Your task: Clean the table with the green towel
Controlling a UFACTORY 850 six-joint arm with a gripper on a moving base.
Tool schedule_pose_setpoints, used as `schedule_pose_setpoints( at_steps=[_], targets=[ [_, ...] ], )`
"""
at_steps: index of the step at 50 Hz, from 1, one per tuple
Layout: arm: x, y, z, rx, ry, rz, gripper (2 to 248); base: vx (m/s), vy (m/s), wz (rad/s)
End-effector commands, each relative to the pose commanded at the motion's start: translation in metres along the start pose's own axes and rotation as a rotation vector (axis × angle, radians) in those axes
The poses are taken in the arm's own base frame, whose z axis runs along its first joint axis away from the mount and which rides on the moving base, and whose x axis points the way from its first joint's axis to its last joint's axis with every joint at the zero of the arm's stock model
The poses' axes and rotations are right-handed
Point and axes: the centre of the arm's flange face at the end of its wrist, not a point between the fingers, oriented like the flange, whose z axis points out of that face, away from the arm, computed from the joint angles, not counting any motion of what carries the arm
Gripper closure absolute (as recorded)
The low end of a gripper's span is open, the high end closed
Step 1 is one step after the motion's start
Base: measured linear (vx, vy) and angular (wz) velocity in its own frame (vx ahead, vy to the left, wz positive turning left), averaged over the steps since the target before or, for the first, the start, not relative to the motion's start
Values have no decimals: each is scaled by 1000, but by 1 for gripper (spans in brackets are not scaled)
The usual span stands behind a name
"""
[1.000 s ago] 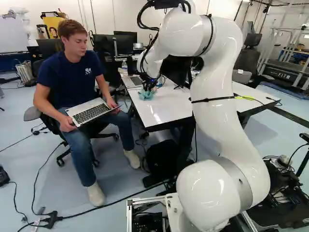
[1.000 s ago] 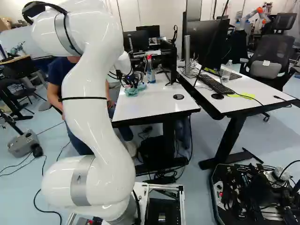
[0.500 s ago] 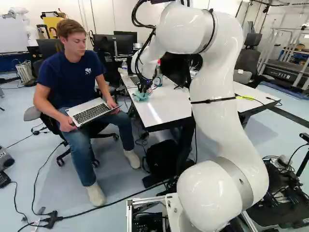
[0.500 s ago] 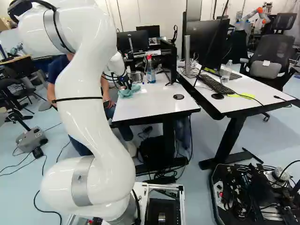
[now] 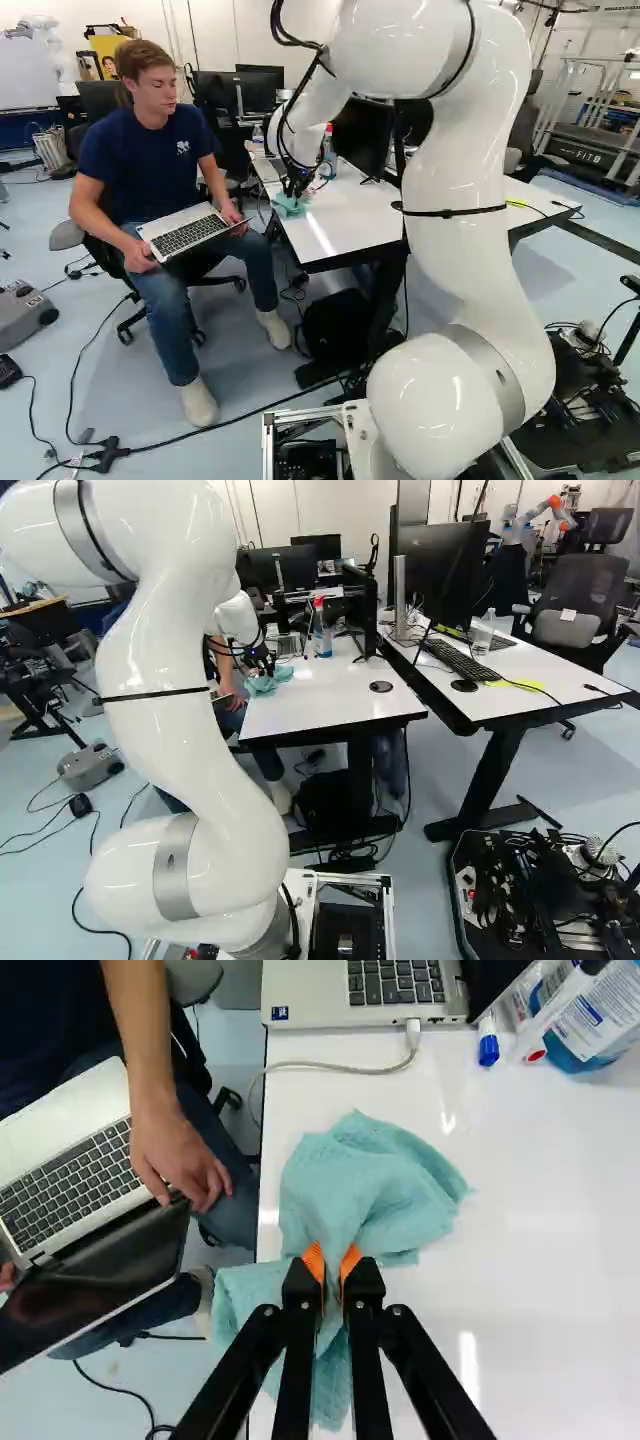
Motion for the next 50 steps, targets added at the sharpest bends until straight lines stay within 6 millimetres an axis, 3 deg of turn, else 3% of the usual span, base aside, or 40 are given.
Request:
schedule_pose_setpoints(
  at_steps=[33, 50],
  targets=[
    [-42, 40, -38, -36, -20, 60, 211, 0, 0, 0],
    [-41, 46, -62, -43, 13, 70, 211, 0, 0, 0]
  ],
)
